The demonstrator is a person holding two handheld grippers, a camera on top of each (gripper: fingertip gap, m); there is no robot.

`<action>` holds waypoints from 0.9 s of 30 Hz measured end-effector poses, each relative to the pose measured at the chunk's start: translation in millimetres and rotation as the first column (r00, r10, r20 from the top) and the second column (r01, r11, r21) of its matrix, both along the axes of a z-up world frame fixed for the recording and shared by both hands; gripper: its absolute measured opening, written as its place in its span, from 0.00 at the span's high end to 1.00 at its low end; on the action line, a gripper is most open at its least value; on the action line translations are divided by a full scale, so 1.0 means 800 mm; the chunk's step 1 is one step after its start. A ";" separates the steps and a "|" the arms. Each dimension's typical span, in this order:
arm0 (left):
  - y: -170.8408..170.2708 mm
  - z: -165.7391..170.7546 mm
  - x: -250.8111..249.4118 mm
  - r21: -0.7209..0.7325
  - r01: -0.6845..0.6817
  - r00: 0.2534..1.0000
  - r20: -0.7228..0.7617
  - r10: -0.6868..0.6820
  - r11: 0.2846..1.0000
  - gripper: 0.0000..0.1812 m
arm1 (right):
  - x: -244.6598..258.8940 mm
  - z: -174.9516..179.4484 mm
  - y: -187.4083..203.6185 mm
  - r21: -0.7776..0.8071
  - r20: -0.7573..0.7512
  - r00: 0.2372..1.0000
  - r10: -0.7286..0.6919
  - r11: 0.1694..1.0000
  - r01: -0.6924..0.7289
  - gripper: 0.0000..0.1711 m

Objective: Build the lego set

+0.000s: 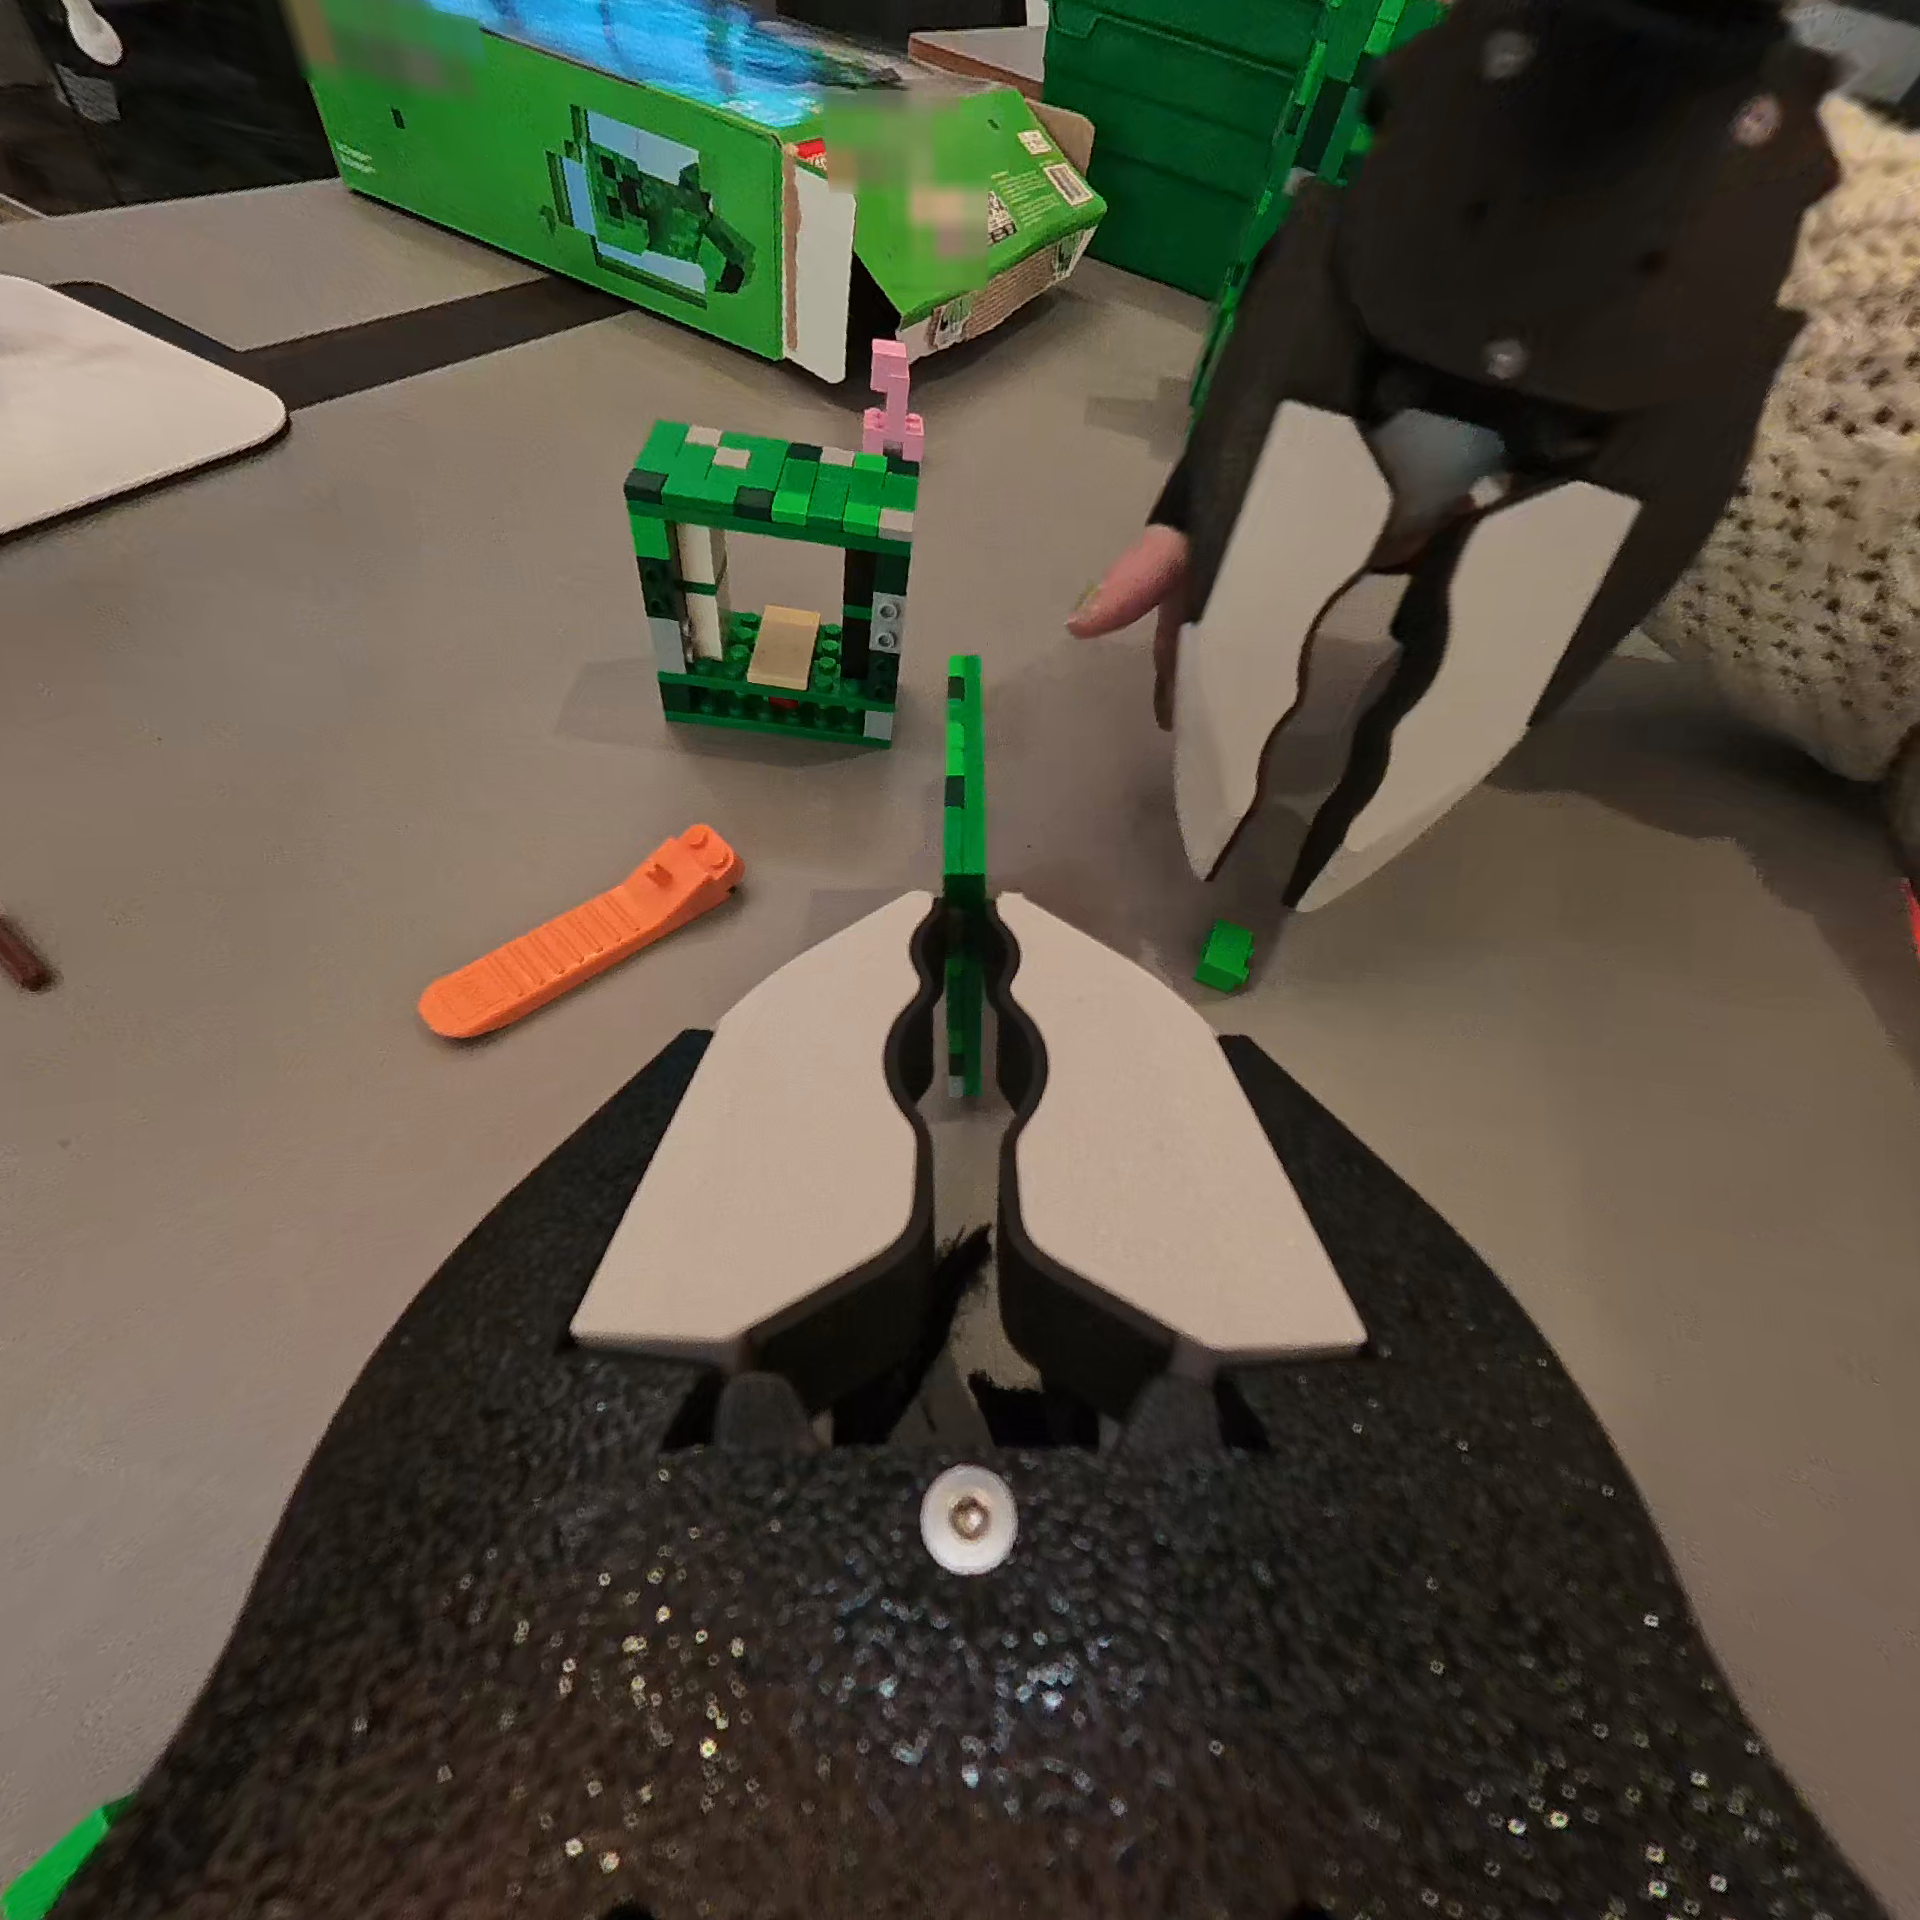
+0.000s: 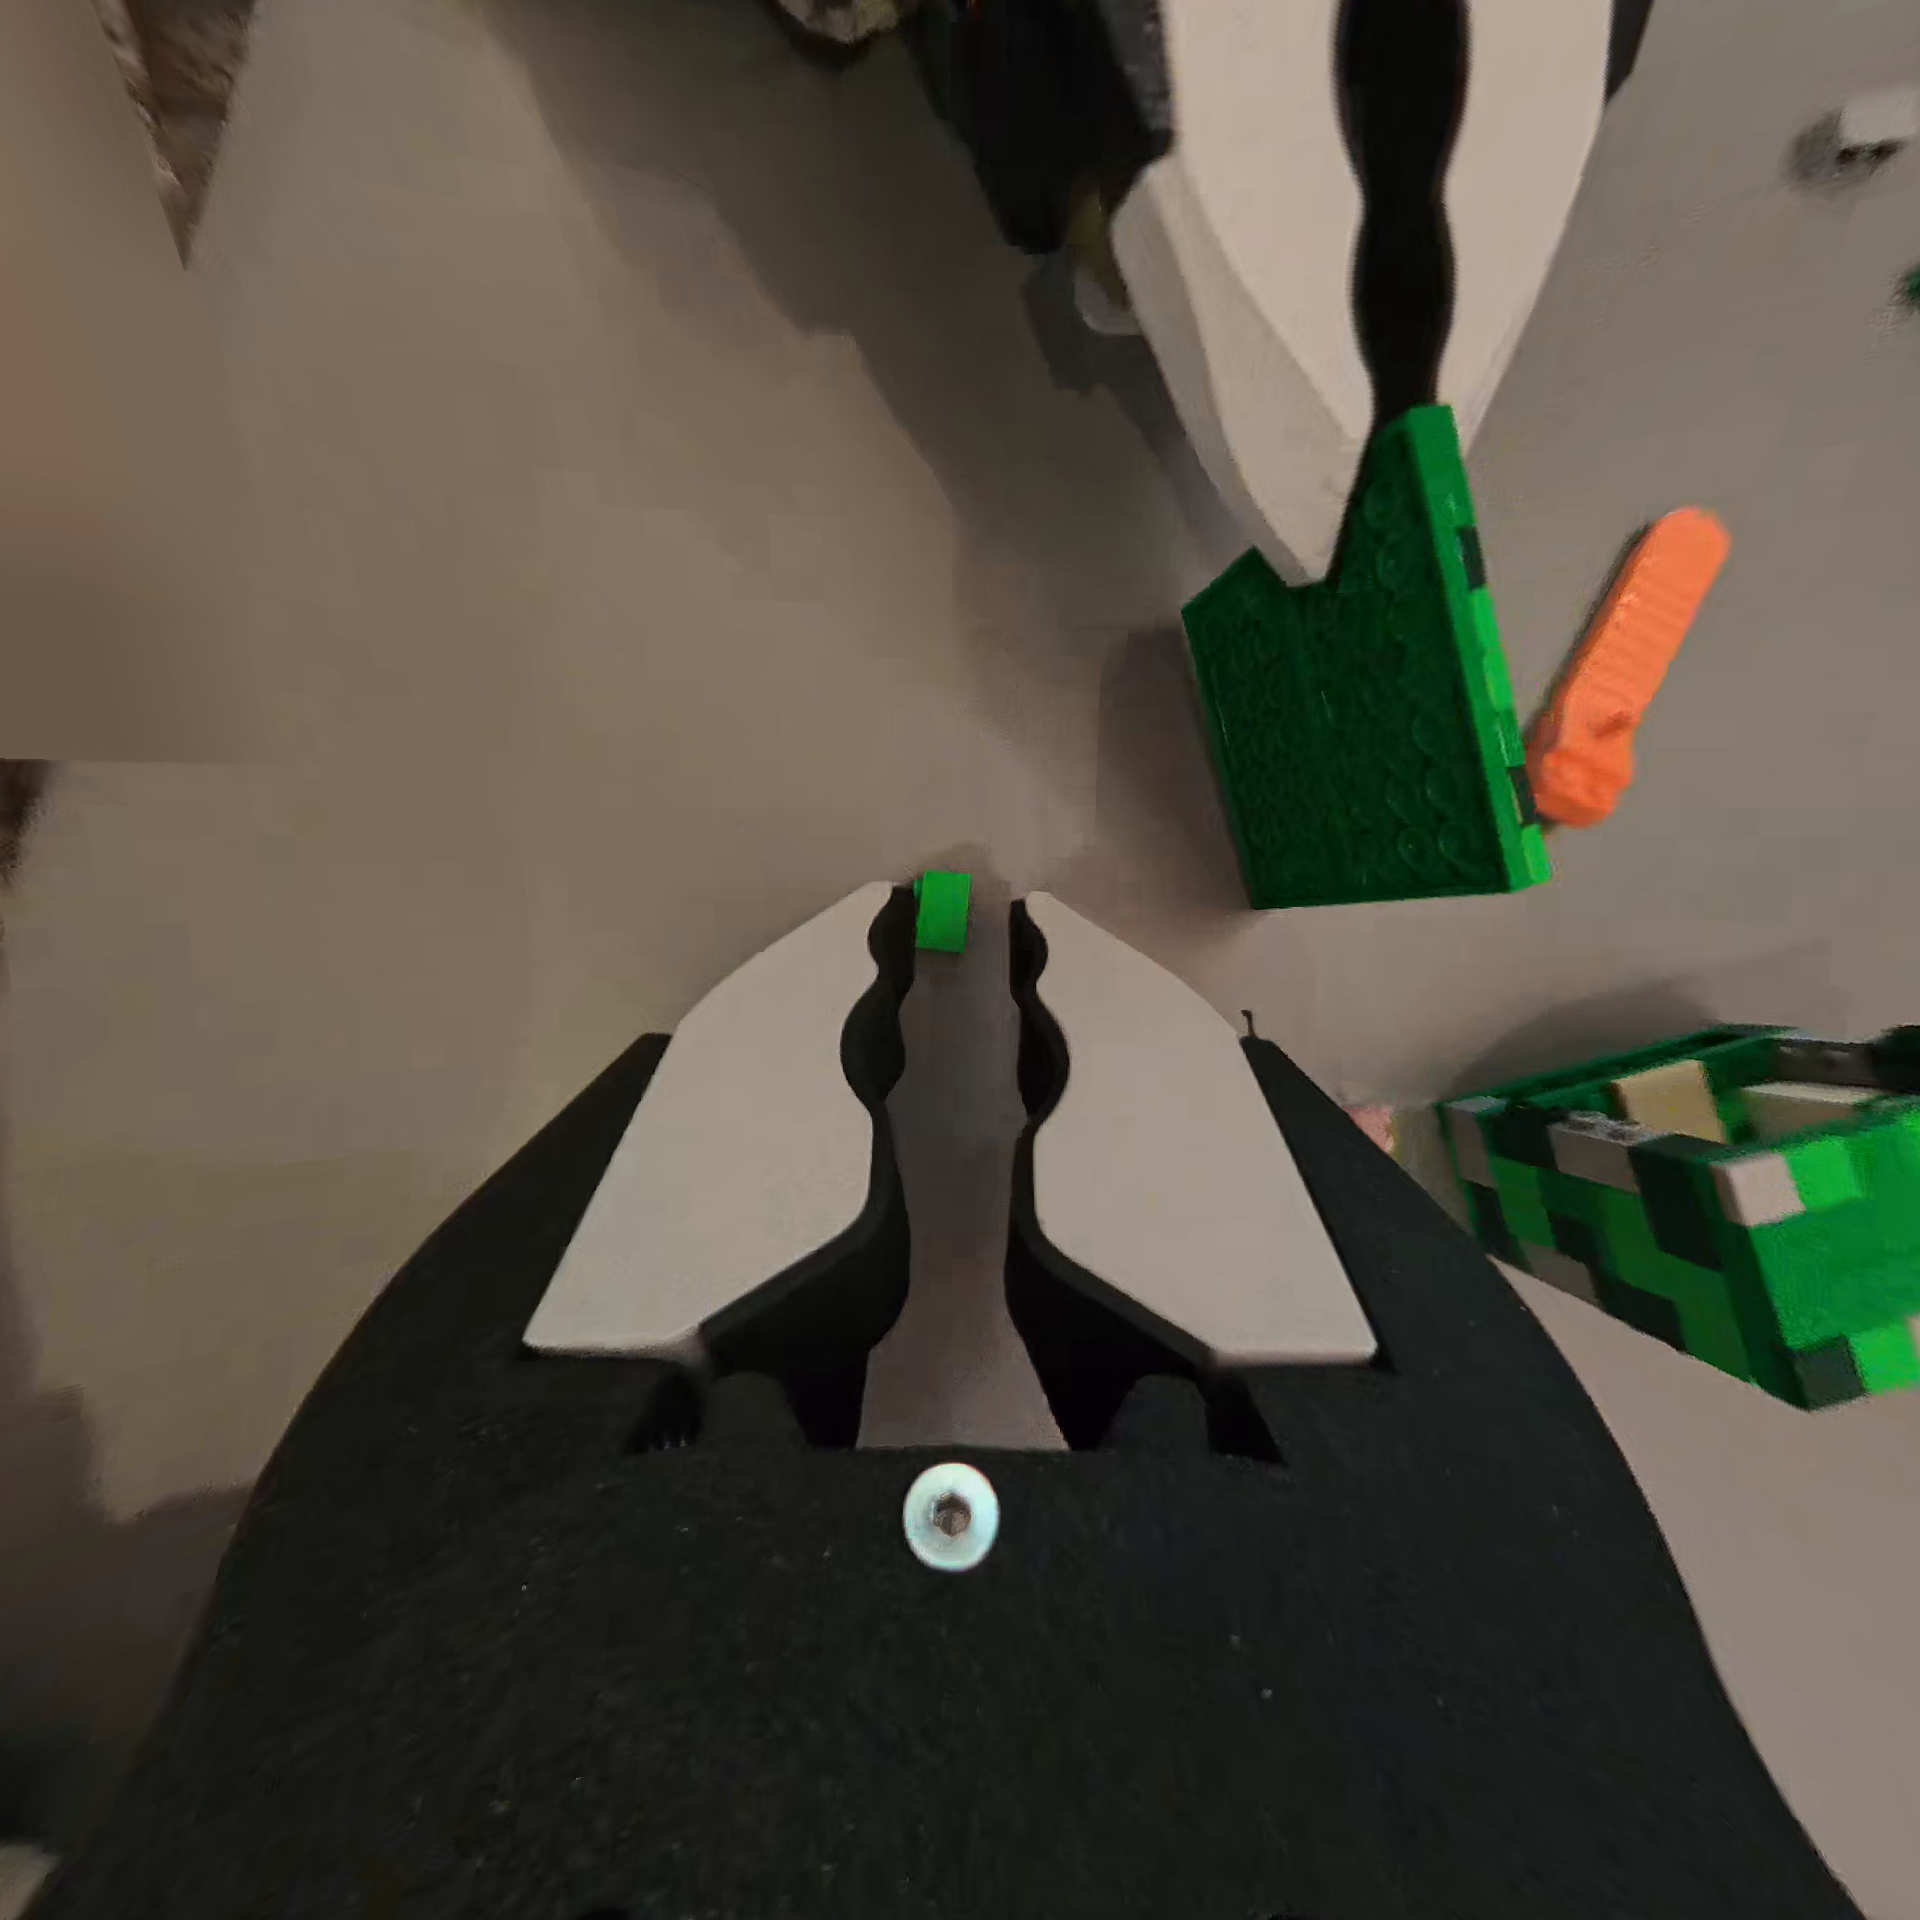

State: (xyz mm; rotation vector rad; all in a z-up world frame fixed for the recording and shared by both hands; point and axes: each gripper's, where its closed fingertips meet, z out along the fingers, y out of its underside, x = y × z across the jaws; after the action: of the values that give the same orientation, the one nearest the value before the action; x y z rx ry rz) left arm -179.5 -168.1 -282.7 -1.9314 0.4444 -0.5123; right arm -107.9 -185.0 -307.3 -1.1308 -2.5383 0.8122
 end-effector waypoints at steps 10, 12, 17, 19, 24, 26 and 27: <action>-0.001 -0.001 0.001 -0.002 0.006 1.000 -0.003 -0.006 1.000 0.97 | 0.006 -0.029 0.000 0.078 0.156 0.986 0.059 0.994 -0.072 0.93; -0.001 0.000 0.002 0.010 0.007 1.000 -0.021 -0.007 1.000 0.97 | 0.005 -0.027 0.006 0.117 0.164 0.986 0.016 0.992 -0.036 0.94; -0.001 0.003 0.007 0.123 0.019 0.981 -0.194 0.006 0.992 0.97 | -0.012 -0.002 0.045 0.182 0.152 0.952 -0.265 0.955 0.236 0.94; -0.001 0.010 0.007 0.204 0.026 0.954 -0.296 0.036 0.979 0.97 | -0.018 0.011 0.049 0.109 0.158 0.921 -0.357 0.933 0.343 0.94; -0.007 0.024 0.018 0.335 0.083 0.894 -0.441 0.079 0.938 0.97 | -0.023 0.031 0.044 -0.092 0.221 0.862 -0.456 0.870 0.484 0.94; -0.008 0.021 0.022 0.339 0.115 0.871 -0.486 0.069 0.934 0.97 | -0.024 0.038 0.044 -0.135 0.219 0.856 -0.468 0.855 0.501 0.94; -0.009 0.019 0.023 0.340 0.124 0.861 -0.505 0.070 0.932 0.97 | -0.025 0.041 0.044 -0.145 0.215 0.855 -0.472 0.850 0.506 0.94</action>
State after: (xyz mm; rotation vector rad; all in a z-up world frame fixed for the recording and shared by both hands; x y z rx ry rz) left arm -161.2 -174.9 -267.3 -1.6790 0.8468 0.0854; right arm -127.6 -149.5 -274.8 -1.8876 -2.1519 0.8631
